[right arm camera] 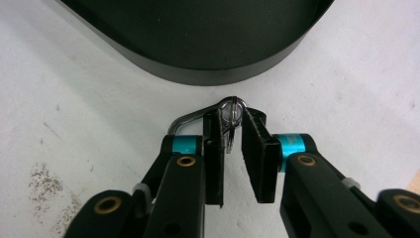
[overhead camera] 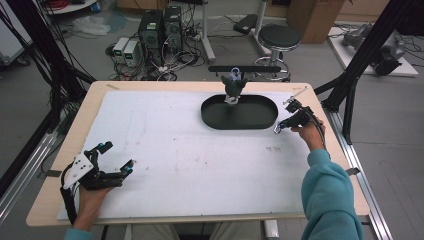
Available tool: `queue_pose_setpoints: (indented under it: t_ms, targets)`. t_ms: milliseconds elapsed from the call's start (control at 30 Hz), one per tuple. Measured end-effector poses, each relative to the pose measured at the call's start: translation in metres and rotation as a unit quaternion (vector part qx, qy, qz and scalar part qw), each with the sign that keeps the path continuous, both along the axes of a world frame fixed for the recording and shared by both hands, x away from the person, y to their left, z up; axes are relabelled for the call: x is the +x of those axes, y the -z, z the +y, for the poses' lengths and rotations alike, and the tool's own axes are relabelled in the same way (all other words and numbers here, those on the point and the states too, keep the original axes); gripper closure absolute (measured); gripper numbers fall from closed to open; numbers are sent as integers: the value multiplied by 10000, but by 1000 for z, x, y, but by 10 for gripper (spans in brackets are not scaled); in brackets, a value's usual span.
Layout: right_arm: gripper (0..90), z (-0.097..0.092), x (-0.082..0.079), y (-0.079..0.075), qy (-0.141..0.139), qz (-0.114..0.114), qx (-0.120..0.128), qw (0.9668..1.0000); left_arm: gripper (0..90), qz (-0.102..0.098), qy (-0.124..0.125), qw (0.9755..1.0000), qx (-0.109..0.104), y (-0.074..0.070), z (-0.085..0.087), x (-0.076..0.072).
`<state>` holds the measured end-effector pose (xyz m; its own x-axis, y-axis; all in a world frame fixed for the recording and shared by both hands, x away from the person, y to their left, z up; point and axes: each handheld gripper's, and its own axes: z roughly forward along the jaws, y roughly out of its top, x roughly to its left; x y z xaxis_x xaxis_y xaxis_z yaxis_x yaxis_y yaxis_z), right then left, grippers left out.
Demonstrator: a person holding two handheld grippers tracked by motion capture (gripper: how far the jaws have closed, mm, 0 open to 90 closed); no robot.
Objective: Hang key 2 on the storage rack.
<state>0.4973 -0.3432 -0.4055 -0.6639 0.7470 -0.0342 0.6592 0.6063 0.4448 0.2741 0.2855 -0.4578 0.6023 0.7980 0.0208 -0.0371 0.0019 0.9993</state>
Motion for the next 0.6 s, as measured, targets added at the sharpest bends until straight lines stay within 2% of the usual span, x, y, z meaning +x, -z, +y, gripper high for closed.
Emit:
queue_pose_setpoints:
  t_ms: [200,467,600]
  targets:
    - [872,0,0,0,28,-3,-28,10000,17,1,2,10000,2,0,0,0]
    - [886,-1,0,0,148,86,83,9998,17,-10,2,10000,4,0,0,0]
    - [889,0,-1,-2,165,51,88,9998,17,-8,-1,10000,2,0,0,0]
